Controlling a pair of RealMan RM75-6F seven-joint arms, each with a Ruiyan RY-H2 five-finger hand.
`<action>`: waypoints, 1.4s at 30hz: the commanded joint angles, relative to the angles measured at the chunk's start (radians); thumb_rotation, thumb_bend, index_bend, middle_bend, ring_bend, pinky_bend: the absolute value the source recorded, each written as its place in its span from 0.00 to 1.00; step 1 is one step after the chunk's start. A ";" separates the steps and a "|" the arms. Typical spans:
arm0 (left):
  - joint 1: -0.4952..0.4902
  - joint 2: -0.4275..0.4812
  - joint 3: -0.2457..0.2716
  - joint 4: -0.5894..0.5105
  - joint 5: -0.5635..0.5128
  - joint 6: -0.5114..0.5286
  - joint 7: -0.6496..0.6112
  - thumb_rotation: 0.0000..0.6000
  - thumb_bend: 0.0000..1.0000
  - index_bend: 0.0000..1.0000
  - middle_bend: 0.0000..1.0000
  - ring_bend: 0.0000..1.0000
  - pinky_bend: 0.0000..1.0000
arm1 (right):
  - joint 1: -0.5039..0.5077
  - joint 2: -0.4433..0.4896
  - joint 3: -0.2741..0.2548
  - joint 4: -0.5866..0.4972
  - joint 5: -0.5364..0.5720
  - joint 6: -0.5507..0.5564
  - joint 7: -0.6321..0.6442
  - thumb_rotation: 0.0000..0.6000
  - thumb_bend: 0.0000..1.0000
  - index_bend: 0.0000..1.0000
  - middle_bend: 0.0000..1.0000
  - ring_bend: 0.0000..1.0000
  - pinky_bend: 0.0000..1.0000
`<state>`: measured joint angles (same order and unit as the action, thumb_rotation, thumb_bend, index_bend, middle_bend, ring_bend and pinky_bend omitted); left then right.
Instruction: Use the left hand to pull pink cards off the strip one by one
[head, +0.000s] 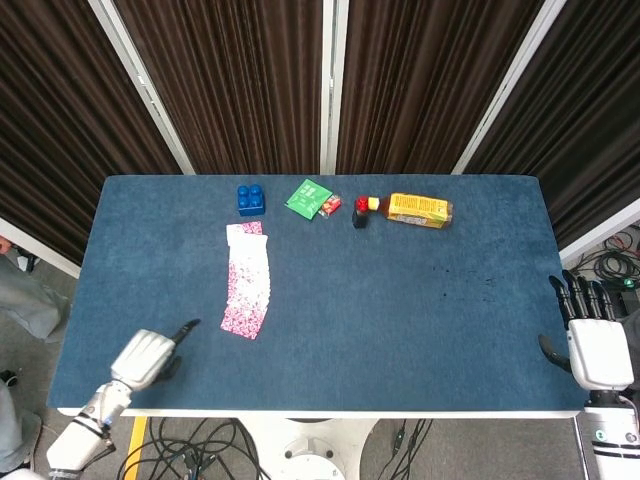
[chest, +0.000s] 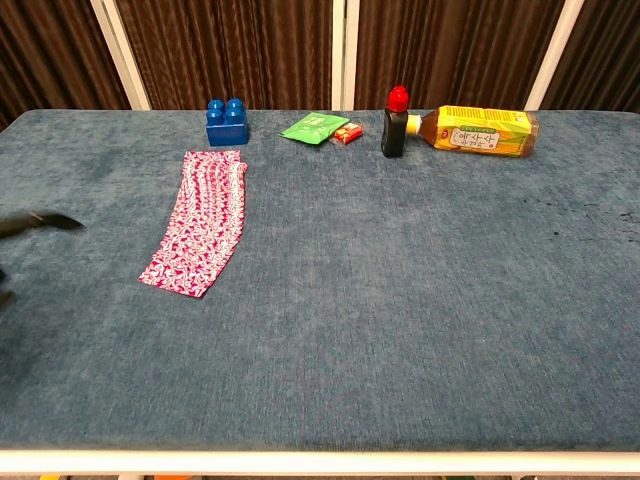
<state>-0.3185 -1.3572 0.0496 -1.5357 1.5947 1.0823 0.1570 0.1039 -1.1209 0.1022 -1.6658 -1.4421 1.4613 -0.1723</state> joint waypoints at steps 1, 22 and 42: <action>-0.047 -0.046 0.003 -0.023 -0.020 -0.058 0.080 1.00 0.52 0.09 0.87 0.87 0.85 | 0.004 -0.003 -0.002 -0.002 0.002 -0.008 -0.008 1.00 0.19 0.00 0.00 0.00 0.00; -0.157 -0.170 -0.075 -0.092 -0.331 -0.171 0.522 1.00 0.53 0.09 0.88 0.87 0.84 | 0.006 -0.036 -0.017 0.023 -0.008 -0.012 -0.001 1.00 0.20 0.00 0.00 0.00 0.00; -0.241 -0.211 -0.047 -0.062 -0.562 -0.161 0.666 1.00 0.53 0.09 0.88 0.87 0.84 | 0.011 -0.046 -0.021 0.051 0.001 -0.032 0.030 1.00 0.20 0.00 0.00 0.00 0.00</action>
<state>-0.5588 -1.5722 -0.0021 -1.5954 1.0376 0.9168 0.8221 0.1146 -1.1669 0.0816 -1.6147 -1.4412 1.4296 -0.1421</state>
